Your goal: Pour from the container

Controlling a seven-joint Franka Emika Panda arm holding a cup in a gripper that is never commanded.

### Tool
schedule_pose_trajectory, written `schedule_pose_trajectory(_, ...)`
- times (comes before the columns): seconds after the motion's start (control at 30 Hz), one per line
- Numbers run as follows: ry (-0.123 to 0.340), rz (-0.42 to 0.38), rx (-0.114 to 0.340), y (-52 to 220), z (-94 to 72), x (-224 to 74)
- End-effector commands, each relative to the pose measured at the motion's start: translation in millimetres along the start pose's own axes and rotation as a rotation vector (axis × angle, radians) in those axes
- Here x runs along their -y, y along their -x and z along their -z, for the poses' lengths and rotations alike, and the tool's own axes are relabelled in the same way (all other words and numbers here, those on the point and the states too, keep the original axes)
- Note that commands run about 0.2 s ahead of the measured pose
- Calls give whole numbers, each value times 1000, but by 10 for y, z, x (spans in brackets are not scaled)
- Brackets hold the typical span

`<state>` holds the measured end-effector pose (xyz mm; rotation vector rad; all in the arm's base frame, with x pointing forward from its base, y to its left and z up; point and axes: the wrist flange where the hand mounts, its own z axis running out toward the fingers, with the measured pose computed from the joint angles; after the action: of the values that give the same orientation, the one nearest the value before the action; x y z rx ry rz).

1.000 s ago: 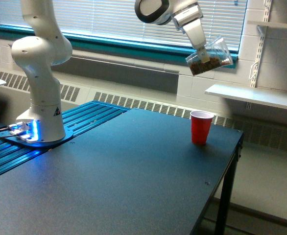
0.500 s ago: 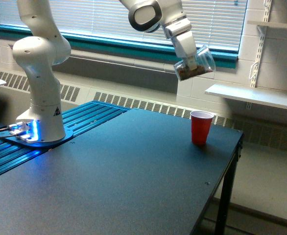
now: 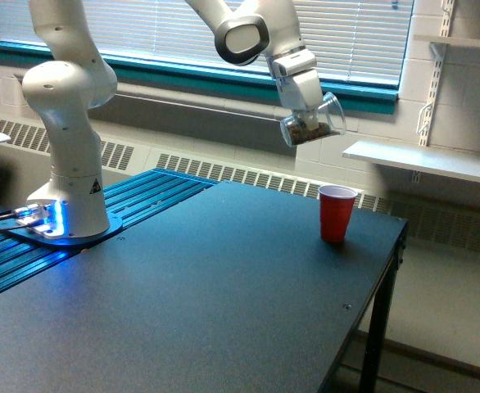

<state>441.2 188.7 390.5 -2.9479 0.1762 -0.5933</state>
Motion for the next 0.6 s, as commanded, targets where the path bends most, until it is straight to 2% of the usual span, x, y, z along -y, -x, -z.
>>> schedule_pose_trajectory(0.03,18,34,29,76,-116,108)
schedule_pose_trajectory(0.6,71,71,95,169,-442,310)
